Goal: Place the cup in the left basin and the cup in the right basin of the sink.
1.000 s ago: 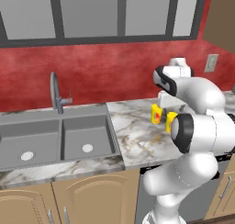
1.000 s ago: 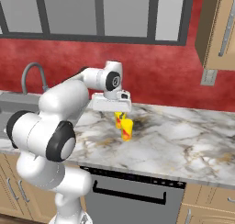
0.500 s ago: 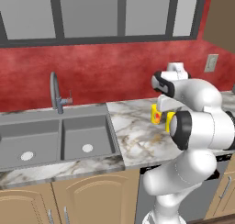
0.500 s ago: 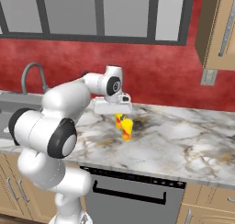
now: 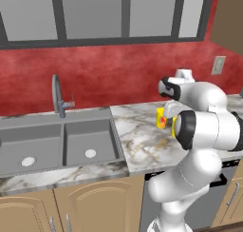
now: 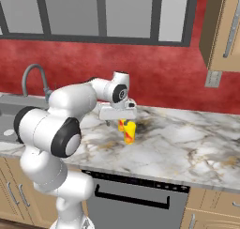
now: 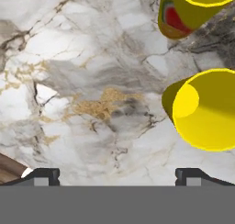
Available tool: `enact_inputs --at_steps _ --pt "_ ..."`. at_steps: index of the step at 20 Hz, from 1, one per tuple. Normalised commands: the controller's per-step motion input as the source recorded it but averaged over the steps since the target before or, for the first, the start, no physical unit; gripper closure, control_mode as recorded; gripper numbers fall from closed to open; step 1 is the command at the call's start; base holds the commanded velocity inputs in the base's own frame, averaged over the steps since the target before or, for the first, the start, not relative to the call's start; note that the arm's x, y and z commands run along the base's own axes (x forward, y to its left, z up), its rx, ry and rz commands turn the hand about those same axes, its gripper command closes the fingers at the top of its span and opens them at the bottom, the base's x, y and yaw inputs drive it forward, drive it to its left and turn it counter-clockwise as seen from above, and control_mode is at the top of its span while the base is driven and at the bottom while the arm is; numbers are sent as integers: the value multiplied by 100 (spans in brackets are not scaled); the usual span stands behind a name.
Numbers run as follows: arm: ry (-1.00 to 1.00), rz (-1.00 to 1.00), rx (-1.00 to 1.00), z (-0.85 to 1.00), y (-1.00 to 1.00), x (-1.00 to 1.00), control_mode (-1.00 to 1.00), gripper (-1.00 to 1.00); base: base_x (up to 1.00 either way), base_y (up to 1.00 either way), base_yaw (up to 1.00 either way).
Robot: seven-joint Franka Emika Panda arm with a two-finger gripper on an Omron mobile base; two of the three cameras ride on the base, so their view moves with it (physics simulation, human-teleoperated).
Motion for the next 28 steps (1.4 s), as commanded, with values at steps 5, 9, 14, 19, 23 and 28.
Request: enact_inputs --at_steps 5,9,14,19,23,28 --pt "-1 7 8 -17 -3 19 -100 -100 0 0 0" --pt "0 6 3 -16 0 22 -100 -100 0 0 0" --pt "-1 4 0 -16 -3 19 -100 -100 0 0 0" --pt "0 0 0 -17 -7 12 -100 -100 0 0 0" --pt "0 0 0 -18 -3 10 -100 -100 0 0 0" --pt "0 0 0 -18 0 12 -100 -100 0 0 0"
